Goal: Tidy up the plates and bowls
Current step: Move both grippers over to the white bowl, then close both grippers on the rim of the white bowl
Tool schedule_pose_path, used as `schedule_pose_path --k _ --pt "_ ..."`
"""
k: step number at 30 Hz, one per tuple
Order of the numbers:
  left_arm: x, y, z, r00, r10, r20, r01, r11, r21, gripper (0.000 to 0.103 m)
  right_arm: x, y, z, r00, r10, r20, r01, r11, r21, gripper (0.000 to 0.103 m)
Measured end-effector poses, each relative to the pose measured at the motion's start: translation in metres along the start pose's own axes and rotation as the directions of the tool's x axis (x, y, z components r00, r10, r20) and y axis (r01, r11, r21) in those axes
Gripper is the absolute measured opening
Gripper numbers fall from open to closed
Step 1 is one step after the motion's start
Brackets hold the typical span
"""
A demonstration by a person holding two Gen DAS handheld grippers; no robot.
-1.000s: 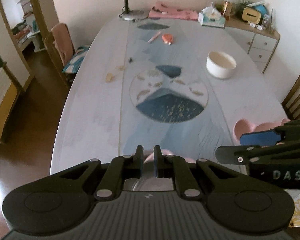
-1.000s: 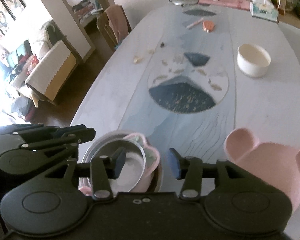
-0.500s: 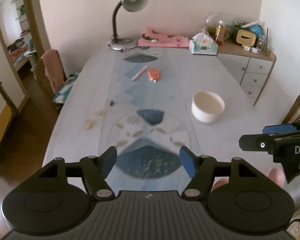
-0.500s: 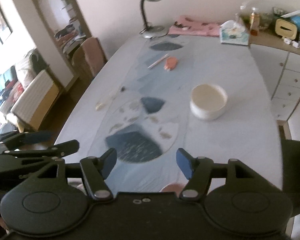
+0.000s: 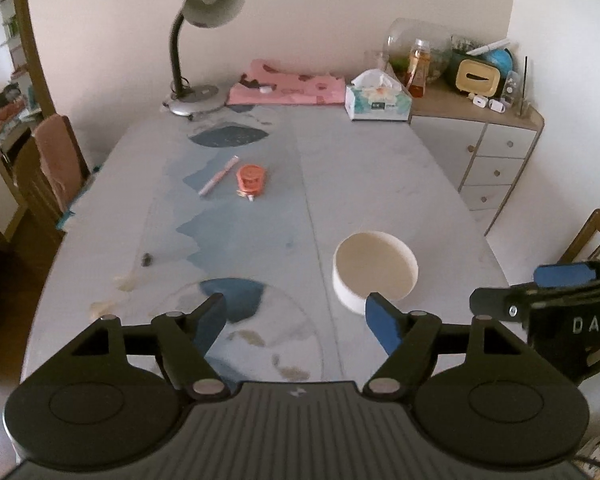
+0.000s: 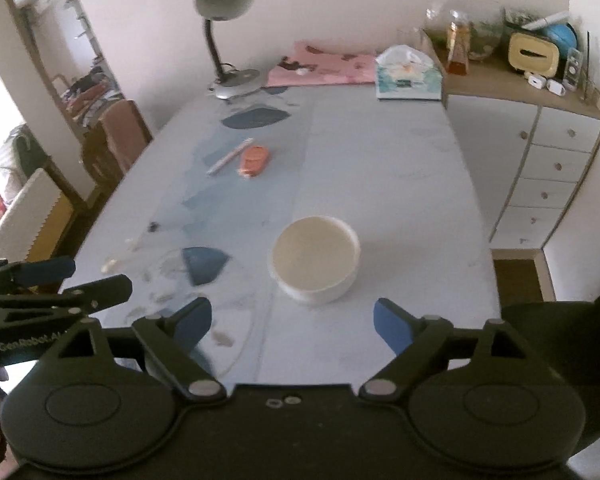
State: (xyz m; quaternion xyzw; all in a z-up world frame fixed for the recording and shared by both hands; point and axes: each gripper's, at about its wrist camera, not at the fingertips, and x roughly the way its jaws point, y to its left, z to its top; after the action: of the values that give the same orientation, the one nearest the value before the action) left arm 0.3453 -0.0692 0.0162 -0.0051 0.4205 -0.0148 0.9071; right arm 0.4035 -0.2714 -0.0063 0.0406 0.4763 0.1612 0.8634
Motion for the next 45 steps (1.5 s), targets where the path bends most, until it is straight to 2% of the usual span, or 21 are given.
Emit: schedule_pose_path --k 4,12,22,28,33,34,35,37,39,43,45 --pt "0.037 -0.009 0.017 0.999 -0.016 -0.051 0.015 1.0 -0.025 0.076 0.023 -0.019 0.011 0.999 -0.023 -0.022 0.023 1.0 0.017 0.098" --pt "0.116 -0.017 0.041 0.99 0.003 -0.143 -0.012 0.998 -0.062 0.076 0.081 -0.042 0.028 0.995 -0.041 -0.086 0.043 0.999 0.023 0.097" --pt "0.192 -0.026 0.042 0.969 0.046 -0.242 -0.064 0.996 -0.067 0.076 0.142 -0.059 0.035 0.985 -0.05 -0.166 0.054 0.998 0.025 0.095" --pt "0.218 -0.027 0.039 0.957 0.058 -0.284 -0.082 0.994 -0.073 0.076 0.166 -0.063 0.035 0.978 -0.052 -0.201 0.059 0.998 0.031 0.088" --pt "0.231 -0.029 0.034 0.952 0.059 -0.299 -0.083 0.994 -0.068 0.074 0.18 -0.067 0.036 0.973 -0.048 -0.226 0.06 0.997 0.045 0.074" --pt "0.233 -0.029 0.034 0.953 0.056 -0.298 -0.08 0.995 -0.067 0.071 0.181 -0.068 0.036 0.972 -0.047 -0.229 0.059 0.997 0.044 0.072" --pt "0.234 -0.031 0.034 0.954 0.054 -0.296 -0.076 0.995 -0.065 0.064 0.182 -0.068 0.036 0.971 -0.049 -0.232 0.061 0.997 0.045 0.068" --pt "0.236 -0.032 0.033 0.951 0.051 -0.305 -0.075 0.995 -0.067 0.056 0.184 -0.069 0.036 0.971 -0.053 -0.235 0.066 0.997 0.044 0.058" --pt "0.238 -0.034 0.033 0.948 0.051 -0.314 -0.075 0.995 -0.066 0.04 0.185 -0.071 0.036 0.97 -0.051 -0.237 0.065 0.996 0.054 0.05" --pt "0.238 -0.036 0.034 0.948 0.04 -0.316 -0.067 0.995 -0.076 0.025 0.186 -0.073 0.037 0.969 -0.04 -0.242 0.059 0.996 0.073 0.038" --pt "0.238 -0.038 0.034 0.948 0.029 -0.316 -0.054 0.996 -0.073 0.013 0.188 -0.07 0.038 0.97 -0.037 -0.241 0.055 0.996 0.07 0.031"
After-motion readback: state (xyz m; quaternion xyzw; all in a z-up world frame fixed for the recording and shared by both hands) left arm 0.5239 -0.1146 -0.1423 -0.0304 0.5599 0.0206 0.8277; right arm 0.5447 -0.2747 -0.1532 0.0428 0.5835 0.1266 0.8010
